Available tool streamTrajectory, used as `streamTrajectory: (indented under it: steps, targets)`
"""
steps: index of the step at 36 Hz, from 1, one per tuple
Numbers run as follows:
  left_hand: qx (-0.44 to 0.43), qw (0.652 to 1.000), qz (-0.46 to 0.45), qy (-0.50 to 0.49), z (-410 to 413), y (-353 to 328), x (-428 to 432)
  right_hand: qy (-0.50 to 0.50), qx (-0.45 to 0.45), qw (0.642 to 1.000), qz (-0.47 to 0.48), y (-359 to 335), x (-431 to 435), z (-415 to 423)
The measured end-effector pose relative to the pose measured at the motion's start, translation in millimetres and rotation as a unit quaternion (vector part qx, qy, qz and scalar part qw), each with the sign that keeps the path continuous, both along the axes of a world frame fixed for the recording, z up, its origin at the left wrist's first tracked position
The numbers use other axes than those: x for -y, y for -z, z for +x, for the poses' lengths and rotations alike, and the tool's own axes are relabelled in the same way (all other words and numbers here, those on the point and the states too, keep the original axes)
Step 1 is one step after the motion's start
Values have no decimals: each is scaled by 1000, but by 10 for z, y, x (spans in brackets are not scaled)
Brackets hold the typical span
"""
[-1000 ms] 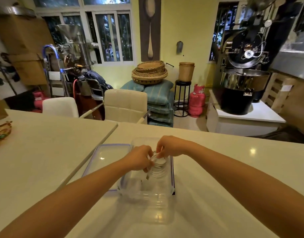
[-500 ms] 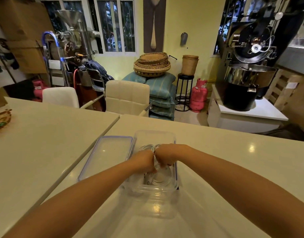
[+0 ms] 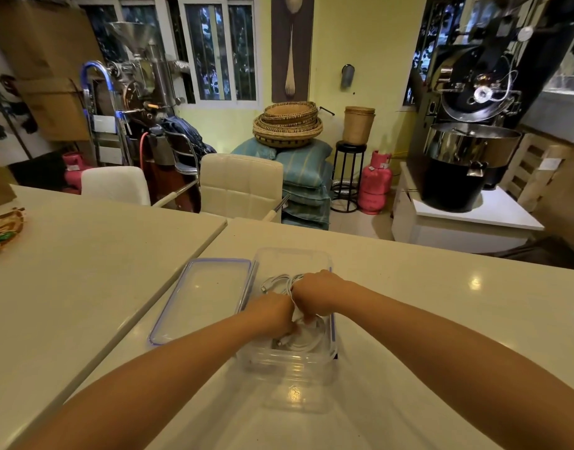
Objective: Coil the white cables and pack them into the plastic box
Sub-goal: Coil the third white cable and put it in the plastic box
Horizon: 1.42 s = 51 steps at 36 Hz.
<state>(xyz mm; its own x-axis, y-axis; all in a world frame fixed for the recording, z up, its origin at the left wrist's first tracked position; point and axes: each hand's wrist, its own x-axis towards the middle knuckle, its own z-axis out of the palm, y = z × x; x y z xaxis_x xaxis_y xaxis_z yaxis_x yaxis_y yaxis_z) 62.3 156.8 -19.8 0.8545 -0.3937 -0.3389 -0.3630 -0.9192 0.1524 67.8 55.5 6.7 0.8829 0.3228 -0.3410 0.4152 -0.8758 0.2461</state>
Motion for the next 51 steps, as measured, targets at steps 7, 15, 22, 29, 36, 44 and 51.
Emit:
streamTrajectory:
  steps: [7,15,22,29,36,44,51]
  targets:
    - [-11,999,29,39,-46,-125,-21,11,-3,999,37,-39,41,-39]
    - [28,999,-45,8,76,-636,-209,11,11,991,134,-468,-14,-29]
    - [150,961,-164,-163,324,-847,-870,67,14,918,391,-828,-516,18]
    - [79,956,-134,-249,335,-423,-1411,201,-130,790,565,-561,-1241,94]
    - [2,940,-189,-285,215,-72,-1538,330,-143,846,394,23,-1586,350]
    - [-13,916,-259,-305,292,72,-1621,372,-139,861,318,154,-1621,418]
    - [11,869,-337,-362,388,35,-1891,424,-151,760,469,198,-1721,487]
